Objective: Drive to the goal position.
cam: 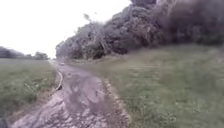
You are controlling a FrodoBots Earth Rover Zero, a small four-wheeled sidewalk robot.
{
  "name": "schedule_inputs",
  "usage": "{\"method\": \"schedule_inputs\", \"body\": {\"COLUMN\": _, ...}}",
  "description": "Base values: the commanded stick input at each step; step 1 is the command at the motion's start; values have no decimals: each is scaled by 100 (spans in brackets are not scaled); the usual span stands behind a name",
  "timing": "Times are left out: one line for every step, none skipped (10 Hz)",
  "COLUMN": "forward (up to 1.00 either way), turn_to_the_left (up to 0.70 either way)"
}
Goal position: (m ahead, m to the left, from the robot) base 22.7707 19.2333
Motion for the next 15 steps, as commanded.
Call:
{"method": "schedule_inputs", "body": {"forward": 100, "turn_to_the_left": 27}}
{"method": "schedule_inputs", "body": {"forward": 100, "turn_to_the_left": 27}}
{"method": "schedule_inputs", "body": {"forward": 100, "turn_to_the_left": 27}}
{"method": "schedule_inputs", "body": {"forward": 100, "turn_to_the_left": 14}}
{"method": "schedule_inputs", "body": {"forward": 100, "turn_to_the_left": 0}}
{"method": "schedule_inputs", "body": {"forward": 100, "turn_to_the_left": 0}}
{"method": "schedule_inputs", "body": {"forward": 100, "turn_to_the_left": 12}}
{"method": "schedule_inputs", "body": {"forward": 100, "turn_to_the_left": 27}}
{"method": "schedule_inputs", "body": {"forward": 100, "turn_to_the_left": 27}}
{"method": "schedule_inputs", "body": {"forward": 100, "turn_to_the_left": 18}}
{"method": "schedule_inputs", "body": {"forward": 100, "turn_to_the_left": 1}}
{"method": "schedule_inputs", "body": {"forward": 100, "turn_to_the_left": 0}}
{"method": "schedule_inputs", "body": {"forward": 100, "turn_to_the_left": 0}}
{"method": "schedule_inputs", "body": {"forward": 100, "turn_to_the_left": 0}}
{"method": "schedule_inputs", "body": {"forward": 100, "turn_to_the_left": 0}}
